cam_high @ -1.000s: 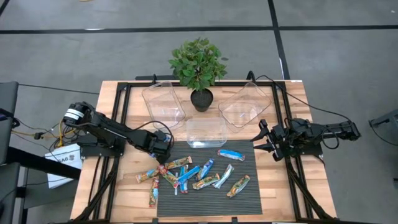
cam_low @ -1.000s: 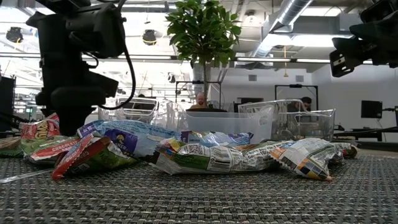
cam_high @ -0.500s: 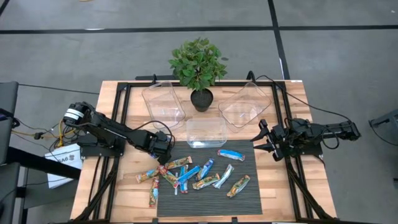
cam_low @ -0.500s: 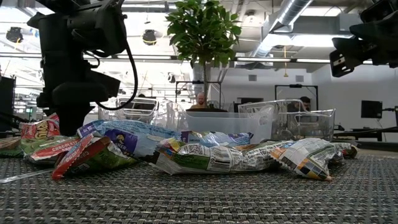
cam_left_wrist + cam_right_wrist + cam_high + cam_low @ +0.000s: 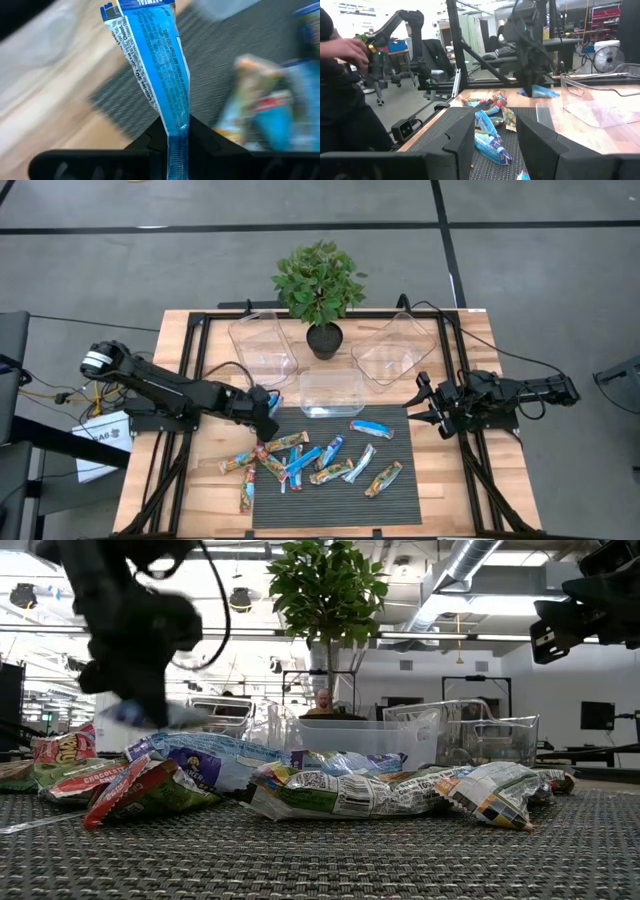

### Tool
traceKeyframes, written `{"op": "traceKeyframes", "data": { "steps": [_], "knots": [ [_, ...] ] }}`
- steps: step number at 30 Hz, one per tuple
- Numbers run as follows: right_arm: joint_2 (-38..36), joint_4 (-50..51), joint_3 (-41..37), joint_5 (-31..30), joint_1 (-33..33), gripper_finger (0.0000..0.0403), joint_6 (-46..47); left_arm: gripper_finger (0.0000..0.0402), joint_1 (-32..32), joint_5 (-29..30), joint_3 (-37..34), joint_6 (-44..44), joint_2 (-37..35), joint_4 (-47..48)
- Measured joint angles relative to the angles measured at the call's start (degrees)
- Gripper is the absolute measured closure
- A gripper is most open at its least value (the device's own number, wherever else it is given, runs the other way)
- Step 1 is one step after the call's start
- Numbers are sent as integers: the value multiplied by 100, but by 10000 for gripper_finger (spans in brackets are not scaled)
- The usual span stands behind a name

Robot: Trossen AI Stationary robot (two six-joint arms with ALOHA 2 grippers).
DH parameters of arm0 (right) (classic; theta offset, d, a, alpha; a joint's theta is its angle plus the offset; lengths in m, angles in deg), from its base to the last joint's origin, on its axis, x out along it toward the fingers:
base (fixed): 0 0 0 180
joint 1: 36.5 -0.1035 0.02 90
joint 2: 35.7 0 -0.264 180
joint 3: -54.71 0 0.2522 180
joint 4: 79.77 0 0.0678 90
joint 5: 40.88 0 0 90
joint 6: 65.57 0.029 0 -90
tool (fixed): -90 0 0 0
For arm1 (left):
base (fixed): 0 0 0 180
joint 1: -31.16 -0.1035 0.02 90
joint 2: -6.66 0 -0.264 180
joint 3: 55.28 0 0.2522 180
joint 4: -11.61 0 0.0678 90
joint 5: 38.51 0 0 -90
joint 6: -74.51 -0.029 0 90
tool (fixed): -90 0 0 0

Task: Pick and place Granola Bars by type
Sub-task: Put the blue granola bar into the left transparent bin

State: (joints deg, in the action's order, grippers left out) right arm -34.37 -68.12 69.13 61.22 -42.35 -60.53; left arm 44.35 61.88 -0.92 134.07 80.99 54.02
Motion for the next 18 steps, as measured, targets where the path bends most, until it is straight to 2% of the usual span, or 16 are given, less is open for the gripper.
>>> {"op": "traceKeyframes", "data": {
  "steps": [11, 18],
  "knots": [
    [0, 0, 0, 0, 0, 266, 0, 371, 75, 100, 11, -337, -773, -2143],
    [1, 1, -1, 0, -1, 265, -2, 371, 75, 101, 13, -447, -923, -3714]
  ]
}}
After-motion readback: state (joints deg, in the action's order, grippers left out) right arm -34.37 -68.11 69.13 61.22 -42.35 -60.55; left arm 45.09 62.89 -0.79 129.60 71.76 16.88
